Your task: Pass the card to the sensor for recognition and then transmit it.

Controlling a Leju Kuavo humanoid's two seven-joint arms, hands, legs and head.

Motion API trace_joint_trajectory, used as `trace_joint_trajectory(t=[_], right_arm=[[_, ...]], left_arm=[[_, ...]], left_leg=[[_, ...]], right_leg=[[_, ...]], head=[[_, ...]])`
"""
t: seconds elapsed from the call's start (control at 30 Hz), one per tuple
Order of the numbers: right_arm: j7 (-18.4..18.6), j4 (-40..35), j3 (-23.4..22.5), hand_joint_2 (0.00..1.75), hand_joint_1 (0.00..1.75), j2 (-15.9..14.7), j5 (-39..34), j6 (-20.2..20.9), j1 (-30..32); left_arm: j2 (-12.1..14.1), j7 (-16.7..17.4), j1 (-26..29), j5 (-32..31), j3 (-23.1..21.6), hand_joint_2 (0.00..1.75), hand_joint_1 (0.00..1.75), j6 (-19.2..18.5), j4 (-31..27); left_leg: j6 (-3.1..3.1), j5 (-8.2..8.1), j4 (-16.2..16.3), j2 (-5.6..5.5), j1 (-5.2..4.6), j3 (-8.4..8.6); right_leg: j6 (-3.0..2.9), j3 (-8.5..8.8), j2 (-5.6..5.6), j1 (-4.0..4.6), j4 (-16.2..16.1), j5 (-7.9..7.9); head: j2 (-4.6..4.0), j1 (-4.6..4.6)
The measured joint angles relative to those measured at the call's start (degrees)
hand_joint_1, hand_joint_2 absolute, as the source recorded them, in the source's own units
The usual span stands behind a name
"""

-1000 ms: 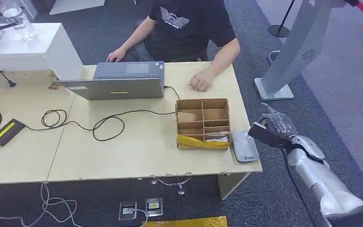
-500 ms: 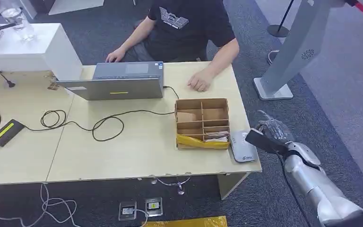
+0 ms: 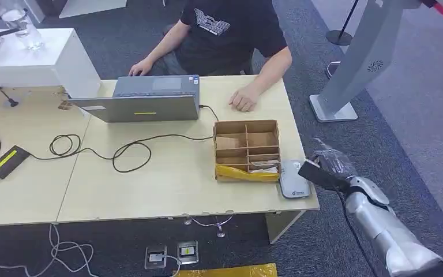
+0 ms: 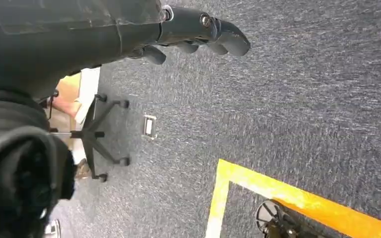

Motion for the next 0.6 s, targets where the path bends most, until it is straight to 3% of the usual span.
trace_joint_trajectory(t=[0.23,0.6], right_arm=[[0.1,0.0,0.8,1.75,1.75,0.5,0.0,-2.2,-1.1],[2.3,-4.1,1.7,1.75,1.75,-1.1,1.0,-2.6,-10.9]], left_arm=[[-0.1,0.0,0.0,0.0,-0.6,0.00,0.00,0.0,0.0],[0.1,-0.2,-0.1,0.0,-1.0,0.00,0.00,-1.1,0.0]], left_leg=[[0.00,0.01,0.0,0.00,0.00,-0.01],[0.02,0.04,0.0,0.03,-0.01,-0.02]], right_leg=[[0.00,0.01,0.00,0.00,0.0,0.03],[-0.03,-0.01,0.03,-0.01,0.0,0.07]], head=[[0.00,0.00],[0.00,0.00]])
